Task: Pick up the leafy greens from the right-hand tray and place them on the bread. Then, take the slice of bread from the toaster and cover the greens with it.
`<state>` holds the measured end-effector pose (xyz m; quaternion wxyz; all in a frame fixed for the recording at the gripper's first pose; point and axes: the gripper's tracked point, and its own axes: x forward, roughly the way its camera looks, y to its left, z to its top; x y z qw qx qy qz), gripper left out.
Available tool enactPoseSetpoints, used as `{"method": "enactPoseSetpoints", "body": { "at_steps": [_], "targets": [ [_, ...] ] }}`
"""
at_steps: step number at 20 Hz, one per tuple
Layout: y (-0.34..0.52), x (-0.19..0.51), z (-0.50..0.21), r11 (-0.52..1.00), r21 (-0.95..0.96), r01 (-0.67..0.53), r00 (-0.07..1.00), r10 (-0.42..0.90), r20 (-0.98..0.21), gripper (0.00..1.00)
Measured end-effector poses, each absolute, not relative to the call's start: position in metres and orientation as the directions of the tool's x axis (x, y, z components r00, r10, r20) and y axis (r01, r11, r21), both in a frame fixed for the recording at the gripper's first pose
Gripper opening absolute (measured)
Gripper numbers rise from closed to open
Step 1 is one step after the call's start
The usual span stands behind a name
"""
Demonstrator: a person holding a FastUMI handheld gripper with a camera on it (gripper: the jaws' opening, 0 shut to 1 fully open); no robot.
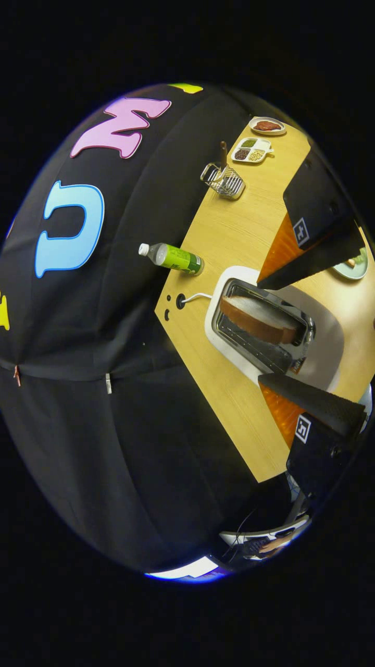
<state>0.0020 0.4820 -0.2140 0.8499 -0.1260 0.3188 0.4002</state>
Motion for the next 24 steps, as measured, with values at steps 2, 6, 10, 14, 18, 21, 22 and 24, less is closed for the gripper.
{"method": "enactPoseSetpoints", "body": {
  "at_steps": [2, 6, 10, 14, 18, 21, 22, 24],
  "targets": [
    [0.486, 0.009, -0.223, 0.666, 0.03, -0.745, 0.489, 0.576, -0.655, 1.0],
    [0.494, 0.015, -0.233, 0.686, 0.029, -0.727, 0.497, 0.555, -0.667, 0.99],
    [0.497, 0.018, -0.233, 0.703, 0.017, -0.711, 0.517, 0.54, -0.664, 0.73],
    [0.489, 0.024, -0.233, 0.728, -0.017, -0.686, 0.548, 0.501, -0.669, 0.33],
    [0.491, 0.022, -0.234, 0.735, 0.028, -0.677, 0.529, 0.513, -0.676, 0.19],
    [0.49, 0.019, -0.229, 0.737, 0.05, -0.674, 0.524, 0.524, -0.672, 0.17],
    [0.491, 0.018, -0.227, 0.73, 0.048, -0.681, 0.522, 0.531, -0.668, 0.17],
    [0.491, 0.017, -0.221, 0.715, 0.042, -0.698, 0.522, 0.548, -0.654, 0.17]
  ]
}}
